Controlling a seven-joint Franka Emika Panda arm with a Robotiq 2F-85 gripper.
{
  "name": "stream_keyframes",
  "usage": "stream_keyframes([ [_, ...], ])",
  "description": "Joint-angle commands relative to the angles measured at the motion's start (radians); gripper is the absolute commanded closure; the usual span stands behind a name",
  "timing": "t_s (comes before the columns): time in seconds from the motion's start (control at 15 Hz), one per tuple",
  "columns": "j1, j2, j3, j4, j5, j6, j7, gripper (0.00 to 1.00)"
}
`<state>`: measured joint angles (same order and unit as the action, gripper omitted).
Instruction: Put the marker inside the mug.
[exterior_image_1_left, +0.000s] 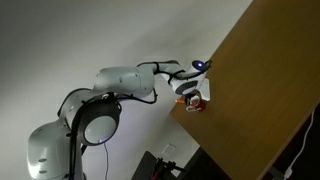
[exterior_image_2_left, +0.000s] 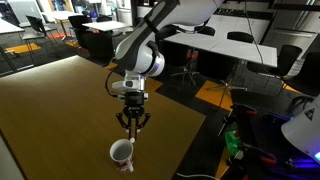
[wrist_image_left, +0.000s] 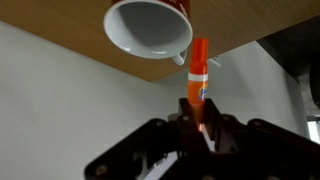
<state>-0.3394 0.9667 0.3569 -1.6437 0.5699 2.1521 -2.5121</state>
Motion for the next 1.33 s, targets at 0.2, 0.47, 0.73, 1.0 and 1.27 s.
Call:
stream_keyframes([
  [0.2, 0.002, 0.056, 0.013, 0.063, 0.128, -0.034, -0.119, 0.95],
  [0.47, -0.061, 0.117, 0.107, 0.101, 0.075, -0.023, -0.094, 0.95],
  [0.73, -0.070, 0.168, 0.133, 0.136, 0.057, -0.032, -0.094, 0.95],
  [1.0, -0.084, 0.195, 0.143, 0.143, 0.043, -0.018, -0.094, 0.95],
  [1.27, -0.097, 0.206, 0.149, 0.145, 0.034, -0.009, -0.094, 0.95],
])
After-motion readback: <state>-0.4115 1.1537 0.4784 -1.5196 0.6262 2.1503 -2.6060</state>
